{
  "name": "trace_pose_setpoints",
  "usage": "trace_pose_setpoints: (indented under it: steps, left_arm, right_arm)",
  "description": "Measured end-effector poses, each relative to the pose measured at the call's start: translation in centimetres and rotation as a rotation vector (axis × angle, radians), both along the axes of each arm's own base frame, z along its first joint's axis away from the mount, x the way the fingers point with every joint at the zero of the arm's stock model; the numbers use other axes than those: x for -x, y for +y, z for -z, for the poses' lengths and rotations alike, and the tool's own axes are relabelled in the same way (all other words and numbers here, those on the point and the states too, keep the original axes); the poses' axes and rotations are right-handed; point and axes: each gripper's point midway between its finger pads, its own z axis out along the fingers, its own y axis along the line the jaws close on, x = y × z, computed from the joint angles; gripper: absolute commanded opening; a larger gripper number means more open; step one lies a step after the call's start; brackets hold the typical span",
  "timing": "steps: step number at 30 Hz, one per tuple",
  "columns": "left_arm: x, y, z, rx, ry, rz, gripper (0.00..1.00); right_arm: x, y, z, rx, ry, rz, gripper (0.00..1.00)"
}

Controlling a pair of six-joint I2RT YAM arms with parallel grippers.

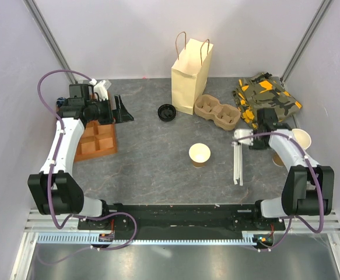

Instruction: Pack the takeout coffee

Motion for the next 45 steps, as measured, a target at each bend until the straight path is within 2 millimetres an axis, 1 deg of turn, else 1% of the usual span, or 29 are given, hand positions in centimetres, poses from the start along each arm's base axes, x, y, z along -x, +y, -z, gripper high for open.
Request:
trace_pose_setpoints:
  steps: [2, 3, 5, 6, 7, 9, 11, 12, 13, 14, 16, 17, 20, 22, 24, 26, 30, 34, 37, 38, 40, 45]
  left_arm:
    - [-0.2, 0.0, 0.0, 0.002, -0.004, -0.002, 1.00]
    - [-0.3, 0.0, -0.1, 0.003, -0.011, -0.004, 1.00]
    - [-0.9, 0.0, -0.5, 0.007, -0.035, -0.010, 1.00]
    - [-1.1, 0.0, -0.7, 0.009, -0.048, -0.012, 1.00]
    - [-1.5, -0.1, -0.9, 0.010, -0.063, -0.011, 1.00]
    - [-2.1, -0.6, -1.1, 0.005, -0.081, -0.001, 1.00]
    - [-3.2, -1.7, -0.8, 0.002, -0.091, 0.028, 0.98]
    - [-3.7, -2.5, -0.6, 0.002, -0.087, 0.051, 0.96]
    - [-4.3, -3.4, -0.2, 0.004, -0.087, 0.075, 0.94]
    - [-4.8, -4.3, 0.3, 0.006, -0.085, 0.106, 0.91]
    - [-5.5, -5.9, 1.5, 0.001, -0.084, 0.159, 0.88]
    - [-5.6, -6.5, 2.2, -0.004, -0.083, 0.180, 0.83]
    - [-6.2, -8.6, 4.1, -0.030, -0.102, 0.265, 0.75]
    - [-6.6, -9.7, 4.9, -0.047, -0.123, 0.312, 0.74]
    - [-7.5, -10.7, 5.4, -0.070, -0.163, 0.364, 0.71]
    - [-8.5, -11.5, 5.5, -0.089, -0.200, 0.406, 0.65]
    - [-10.9, -13.1, 5.9, -0.133, -0.275, 0.482, 0.58]
    - [-12.7, -14.4, 7.6, -0.179, -0.314, 0.552, 0.51]
    - [-12.9, -15.0, 9.2, -0.208, -0.325, 0.606, 0.50]
    - [-12.7, -15.2, 10.0, -0.222, -0.325, 0.633, 0.50]
    - [-12.5, -15.4, 10.7, -0.245, -0.338, 0.675, 0.51]
    - [-12.4, -15.9, 11.3, -0.309, -0.421, 0.780, 0.52]
  right_arm:
    - [-2.3, 1.2, -2.9, -0.072, -0.074, 0.026, 0.49]
    - [-3.3, 1.8, -4.4, -0.111, -0.109, 0.040, 0.51]
    - [-4.5, 3.1, -6.5, -0.179, -0.159, 0.055, 0.53]
    - [-5.2, 4.2, -8.2, -0.237, -0.188, 0.072, 0.55]
    - [-5.4, 5.0, -9.0, -0.277, -0.204, 0.082, 0.56]
    - [-5.8, 8.0, -10.8, -0.396, -0.224, 0.110, 0.59]
    - [-5.7, 10.6, -11.6, -0.499, -0.224, 0.129, 0.60]
    - [-5.6, 12.3, -12.0, -0.565, -0.215, 0.143, 0.61]
    - [-5.4, 13.6, -12.2, -0.618, -0.205, 0.160, 0.62]
    - [-5.2, 14.8, -12.3, -0.674, -0.189, 0.182, 0.62]
    - [-4.7, 16.6, -12.1, -0.768, -0.148, 0.240, 0.62]
    - [-4.4, 17.4, -11.9, -0.808, -0.123, 0.273, 0.62]
    - [-3.9, 19.1, -10.9, -0.899, -0.045, 0.370, 0.62]
    - [-3.8, 19.8, -10.4, -0.937, -0.009, 0.419, 0.62]
    - [-3.8, 20.4, -10.1, -0.970, 0.019, 0.460, 0.63]
    - [-3.8, 21.0, -9.8, -0.998, 0.046, 0.495, 0.62]
    - [-3.8, 21.7, -9.3, -1.032, 0.088, 0.546, 0.62]
    - [-3.8, 22.2, -8.9, -1.054, 0.120, 0.586, 0.63]
    - [-3.8, 22.5, -8.8, -1.070, 0.133, 0.603, 0.63]
    - [-3.8, 22.6, -8.9, -1.076, 0.138, 0.606, 0.63]
    - [-3.8, 22.8, -8.9, -1.084, 0.142, 0.609, 0.63]
    - [-3.9, 22.9, -8.6, -1.087, 0.153, 0.625, 0.63]
